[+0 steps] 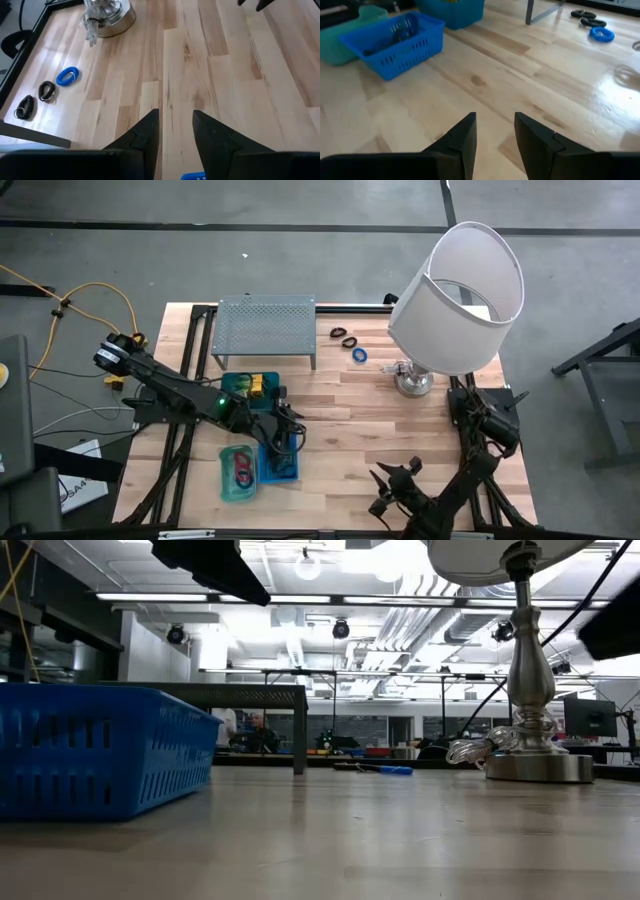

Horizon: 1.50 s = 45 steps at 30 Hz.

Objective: Pick & Place Office Desk Supplies
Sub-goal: Put the blue spring keychain into the green bin

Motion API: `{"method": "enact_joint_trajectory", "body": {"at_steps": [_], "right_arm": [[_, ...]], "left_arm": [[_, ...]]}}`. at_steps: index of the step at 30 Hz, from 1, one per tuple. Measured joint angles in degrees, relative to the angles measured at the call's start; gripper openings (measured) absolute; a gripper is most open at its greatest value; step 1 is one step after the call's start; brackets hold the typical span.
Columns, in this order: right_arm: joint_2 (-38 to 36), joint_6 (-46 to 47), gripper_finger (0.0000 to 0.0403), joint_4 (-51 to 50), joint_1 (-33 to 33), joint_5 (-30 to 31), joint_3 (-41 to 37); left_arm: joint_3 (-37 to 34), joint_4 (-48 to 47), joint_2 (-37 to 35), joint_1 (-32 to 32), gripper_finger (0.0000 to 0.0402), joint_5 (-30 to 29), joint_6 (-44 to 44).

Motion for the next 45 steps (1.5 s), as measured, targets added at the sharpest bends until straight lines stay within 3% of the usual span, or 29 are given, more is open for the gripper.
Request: {"method": "enact_joint_trajectory", "body": {"at_steps": [8,16,22,32,45], "right_arm": [[0.0,-0.6,0.0120,0.3,0.9,-3.9,0.0],[0.0,-0.7,0.0120,3.6,0.1,-12.7,0.0],[0.0,-3.4,0.0120,4.0,-1.2,-14.6,0.0],[0.0,-4.7,0.0120,5.5,-2.8,-29.5,0.0],[0.0,-6.3,0.0120,9.9,-3.0,-31.0,0.0]], "left_arm": [[0.0,0.0,0.0,0.0,0.0112,0.0,0.0],[0.0,0.0,0.0,0.0,0.0112,0.0,0.0],[0.0,-0.1,0.0,0.0,0.0112,0.0,0.0],[0.0,-0.1,0.0,0.0,0.0112,0.0,0.0],[0.0,-0.1,0.0,0.0,0.0112,-0.1,0.0]]}}
